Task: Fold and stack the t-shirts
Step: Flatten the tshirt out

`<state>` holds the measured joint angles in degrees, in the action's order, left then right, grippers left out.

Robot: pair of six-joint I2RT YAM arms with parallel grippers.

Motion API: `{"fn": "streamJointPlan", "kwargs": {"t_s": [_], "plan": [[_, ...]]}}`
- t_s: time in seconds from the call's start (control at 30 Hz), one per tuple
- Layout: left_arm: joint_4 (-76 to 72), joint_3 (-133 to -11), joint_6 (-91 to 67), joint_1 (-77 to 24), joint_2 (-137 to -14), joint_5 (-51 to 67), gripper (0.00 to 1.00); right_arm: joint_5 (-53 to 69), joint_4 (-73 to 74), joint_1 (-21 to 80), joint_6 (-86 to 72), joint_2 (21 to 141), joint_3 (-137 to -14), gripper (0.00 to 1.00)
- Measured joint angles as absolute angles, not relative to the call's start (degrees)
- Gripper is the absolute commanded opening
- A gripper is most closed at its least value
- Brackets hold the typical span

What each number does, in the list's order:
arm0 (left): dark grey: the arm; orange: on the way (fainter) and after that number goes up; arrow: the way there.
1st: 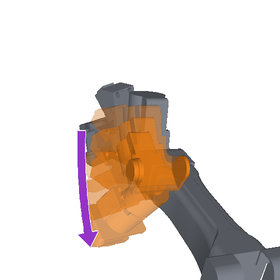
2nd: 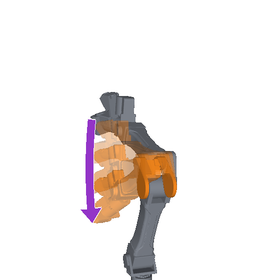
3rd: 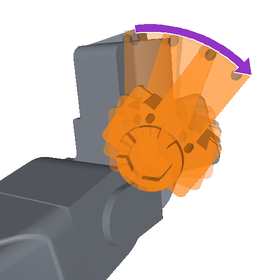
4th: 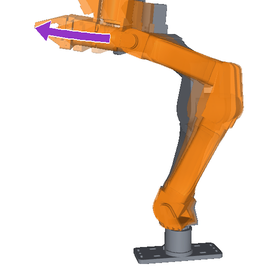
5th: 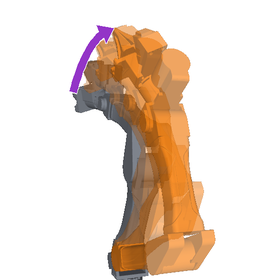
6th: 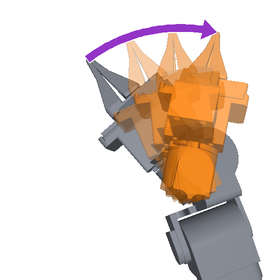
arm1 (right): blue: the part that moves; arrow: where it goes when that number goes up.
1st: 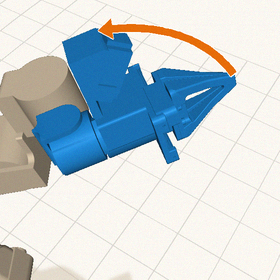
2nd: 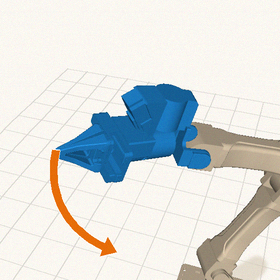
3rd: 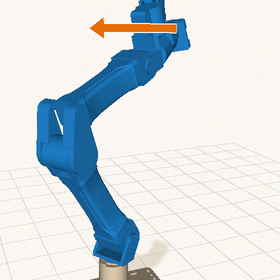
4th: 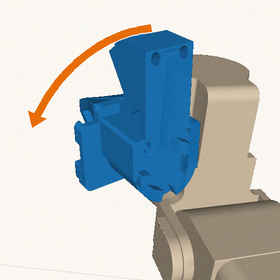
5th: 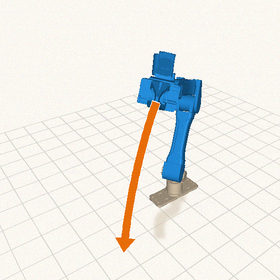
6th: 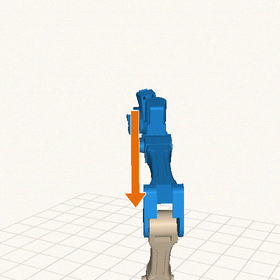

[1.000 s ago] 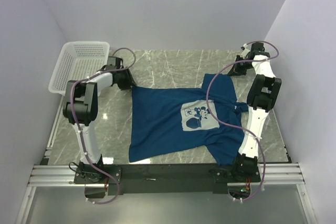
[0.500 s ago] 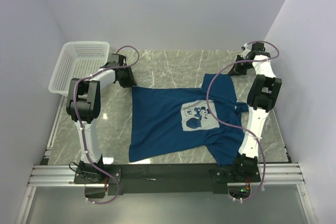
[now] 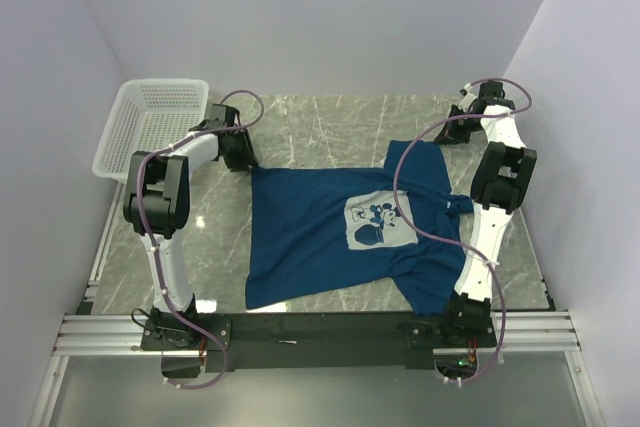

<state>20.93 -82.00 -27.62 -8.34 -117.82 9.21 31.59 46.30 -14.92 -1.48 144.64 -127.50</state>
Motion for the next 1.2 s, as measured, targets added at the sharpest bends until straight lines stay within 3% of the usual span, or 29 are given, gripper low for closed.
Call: {"fn": "streamJointPlan", "kwargs": {"t_s": [0.2,0.63,0.7,0.73,0.77,0.93,1.0,1.03,1.13,1.2], "plan": [[22.63,-81.84,-29.1,-8.27,-117.14,8.67,0.46,31.59,46.28,-14.92,-1.48,144.64,-127.48,0.0],[22.52,-80.31,-30.79,-7.7,-116.75,11.51,0.32,31.64,46.28,-14.94,-1.48,144.64,-127.48,0.0],[21.96,-79.72,-31.0,-7.68,-116.55,12.23,0.24,31.64,46.3,-14.94,-1.48,144.64,-127.48,0.0],[21.76,-79.42,-31.22,-7.7,-116.49,12.56,0.13,31.64,46.28,-14.94,-1.48,144.64,-127.48,0.0],[21.71,-79.11,-31.44,-7.7,-116.44,12.91,0.09,31.64,46.28,-14.94,-1.48,144.64,-127.48,0.0],[21.69,-78.83,-31.4,-7.7,-116.44,14.24,0.01,31.83,46.28,-14.94,-1.48,144.64,-127.48,0.0],[21.69,-78.83,-31.4,-7.7,-116.4,14.28,0.09,32.03,46.28,-14.94,-1.48,144.64,-127.48,0.0],[21.69,-78.83,-31.38,-7.7,-116.38,14.22,0.26,32.05,46.3,-14.94,-1.48,144.64,-127.48,0.0],[21.91,-78.83,-31.92,-7.7,-115.63,13.28,0.44,32.21,46.28,-14.94,-1.48,144.64,-127.48,0.0],[22.15,-78.78,-32.12,-7.7,-114.37,12.19,0.46,32.23,46.3,-14.94,-1.48,144.64,-127.48,0.0]]}}
